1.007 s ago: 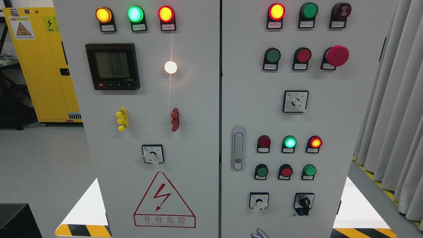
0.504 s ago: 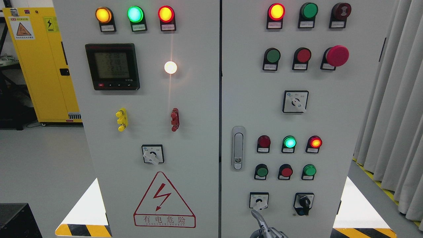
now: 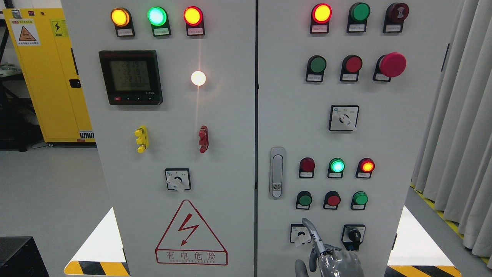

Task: Press green start button
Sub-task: 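Raise the right hand toward the lower green push button, then press the green push button with the right index finger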

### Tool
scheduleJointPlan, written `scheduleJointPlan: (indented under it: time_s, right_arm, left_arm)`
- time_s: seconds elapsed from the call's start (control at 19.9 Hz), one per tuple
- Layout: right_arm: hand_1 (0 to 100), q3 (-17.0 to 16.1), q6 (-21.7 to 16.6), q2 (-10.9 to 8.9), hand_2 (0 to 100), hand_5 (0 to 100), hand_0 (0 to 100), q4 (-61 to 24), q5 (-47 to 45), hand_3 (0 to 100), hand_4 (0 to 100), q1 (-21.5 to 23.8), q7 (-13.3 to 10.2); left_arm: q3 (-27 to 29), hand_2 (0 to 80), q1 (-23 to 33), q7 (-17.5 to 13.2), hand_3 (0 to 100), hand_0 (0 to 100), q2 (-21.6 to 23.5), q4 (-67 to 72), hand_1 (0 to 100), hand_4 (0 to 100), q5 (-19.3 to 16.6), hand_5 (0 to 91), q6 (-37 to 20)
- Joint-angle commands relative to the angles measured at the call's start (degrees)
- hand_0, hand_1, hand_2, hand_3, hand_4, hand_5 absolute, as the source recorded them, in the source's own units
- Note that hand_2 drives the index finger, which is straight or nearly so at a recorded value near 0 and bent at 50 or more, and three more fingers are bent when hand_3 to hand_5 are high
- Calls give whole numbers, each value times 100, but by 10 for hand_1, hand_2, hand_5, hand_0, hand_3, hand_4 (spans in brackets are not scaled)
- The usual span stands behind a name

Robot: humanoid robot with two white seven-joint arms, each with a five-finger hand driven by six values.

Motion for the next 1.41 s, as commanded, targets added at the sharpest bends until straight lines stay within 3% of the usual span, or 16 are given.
scheduleJointPlan:
  time_s: [0.0,1.36]
  right_arm:
    - [916,-209,18,-15,0,1000,648,548,71,1000,1000,-403,36]
    - [913,-130,53,11,0,1000,716,952,35,1000,1000,-702,62]
  left_arm:
    - [-7,0,1,-4,0,120,0,0,556,0,2,0,2]
    - [2,0,1,-4,0,120,0,0,556,0,2,0,2]
